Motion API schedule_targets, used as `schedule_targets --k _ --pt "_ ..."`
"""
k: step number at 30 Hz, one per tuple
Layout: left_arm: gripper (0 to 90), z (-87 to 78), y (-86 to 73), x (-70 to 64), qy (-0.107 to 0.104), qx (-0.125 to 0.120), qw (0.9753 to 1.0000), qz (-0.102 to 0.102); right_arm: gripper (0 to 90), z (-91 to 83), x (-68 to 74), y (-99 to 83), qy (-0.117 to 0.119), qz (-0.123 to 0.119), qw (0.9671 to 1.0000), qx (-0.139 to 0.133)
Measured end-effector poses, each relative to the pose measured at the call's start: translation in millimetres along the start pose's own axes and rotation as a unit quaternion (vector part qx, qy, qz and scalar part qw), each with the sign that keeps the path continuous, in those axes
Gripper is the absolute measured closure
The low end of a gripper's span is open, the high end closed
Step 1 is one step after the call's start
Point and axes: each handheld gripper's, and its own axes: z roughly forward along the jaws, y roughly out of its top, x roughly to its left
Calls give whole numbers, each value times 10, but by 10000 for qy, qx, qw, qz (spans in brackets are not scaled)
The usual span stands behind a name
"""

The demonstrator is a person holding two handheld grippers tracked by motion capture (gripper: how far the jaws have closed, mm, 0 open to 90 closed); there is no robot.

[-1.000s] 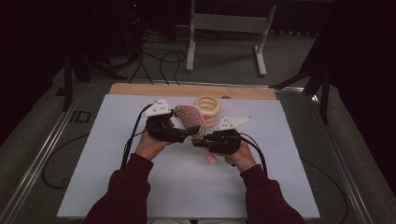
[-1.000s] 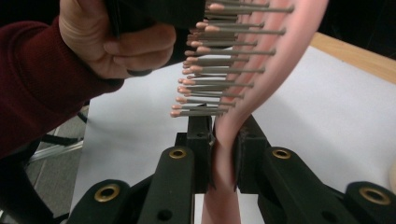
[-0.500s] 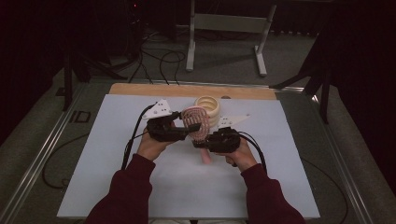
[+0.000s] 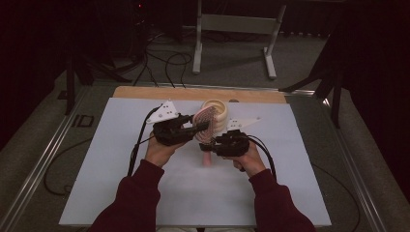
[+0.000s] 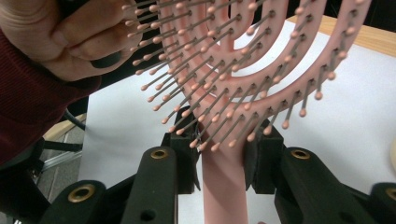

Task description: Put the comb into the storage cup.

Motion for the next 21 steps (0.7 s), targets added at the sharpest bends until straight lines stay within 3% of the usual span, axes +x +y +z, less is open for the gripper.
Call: schedule_targets --k 5,12,15,16,21 --pt "655 8 22 6 98 -16 9999 -23 617 -17 1 5 -39 -47 10000 -30" --pt "657 -7 32 30 225 -76 9997 -90 490 4 53 8 -190 -240 9994 185" --pt "656 -29 40 49 277 -118 9995 -124 486 1 56 6 -237 -288 9991 206" --pt "657 -37 44 54 295 -134 9994 -127 481 -26 81 6 -486 -411 9978 209" --pt "657 -77 64 70 380 -194 9990 -146 429 -101 135 -5 -742 -556 9955 178"
